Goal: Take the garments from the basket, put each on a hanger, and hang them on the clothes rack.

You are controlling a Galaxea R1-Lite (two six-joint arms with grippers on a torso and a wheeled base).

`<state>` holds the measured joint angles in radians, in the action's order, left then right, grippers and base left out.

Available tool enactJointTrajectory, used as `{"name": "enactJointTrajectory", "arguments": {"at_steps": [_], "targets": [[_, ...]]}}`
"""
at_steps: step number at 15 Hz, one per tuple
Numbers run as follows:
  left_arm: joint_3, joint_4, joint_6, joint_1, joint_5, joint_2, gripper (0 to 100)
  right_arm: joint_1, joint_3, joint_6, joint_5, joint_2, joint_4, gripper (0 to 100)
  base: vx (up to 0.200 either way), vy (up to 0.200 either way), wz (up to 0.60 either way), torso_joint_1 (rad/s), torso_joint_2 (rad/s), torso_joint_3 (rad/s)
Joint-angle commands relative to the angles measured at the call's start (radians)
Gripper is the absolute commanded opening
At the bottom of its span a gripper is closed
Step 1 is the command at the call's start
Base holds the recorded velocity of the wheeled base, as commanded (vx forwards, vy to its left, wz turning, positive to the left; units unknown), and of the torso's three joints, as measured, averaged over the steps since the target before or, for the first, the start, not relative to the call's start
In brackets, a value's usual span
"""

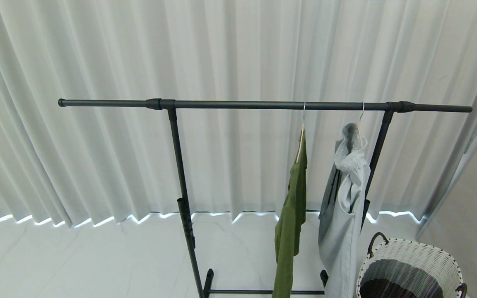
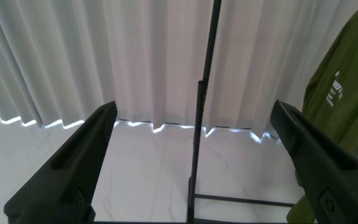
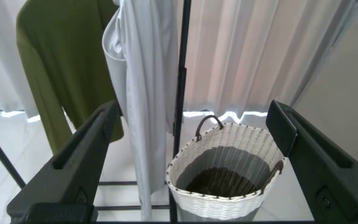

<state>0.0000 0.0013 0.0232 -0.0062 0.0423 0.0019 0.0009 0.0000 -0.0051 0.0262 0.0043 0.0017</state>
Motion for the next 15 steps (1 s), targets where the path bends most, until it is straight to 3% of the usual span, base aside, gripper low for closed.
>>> {"name": "enactJointTrajectory", "arguments": {"at_steps": [1, 15], "targets": [[0.000, 0.000, 0.000, 0.000, 0.001, 0.000, 100, -0.001, 0.000, -0.004, 0.000, -0.004, 0.001, 100, 0.000, 0.000, 0.00, 0.000, 0.00, 0.000], [0.000, 0.000, 0.000, 0.000, 0.001, 0.000, 100, -0.001, 0.000, 0.001, 0.000, -0.004, 0.001, 100, 0.000, 0.000, 0.00, 0.000, 0.00, 0.000]]}}
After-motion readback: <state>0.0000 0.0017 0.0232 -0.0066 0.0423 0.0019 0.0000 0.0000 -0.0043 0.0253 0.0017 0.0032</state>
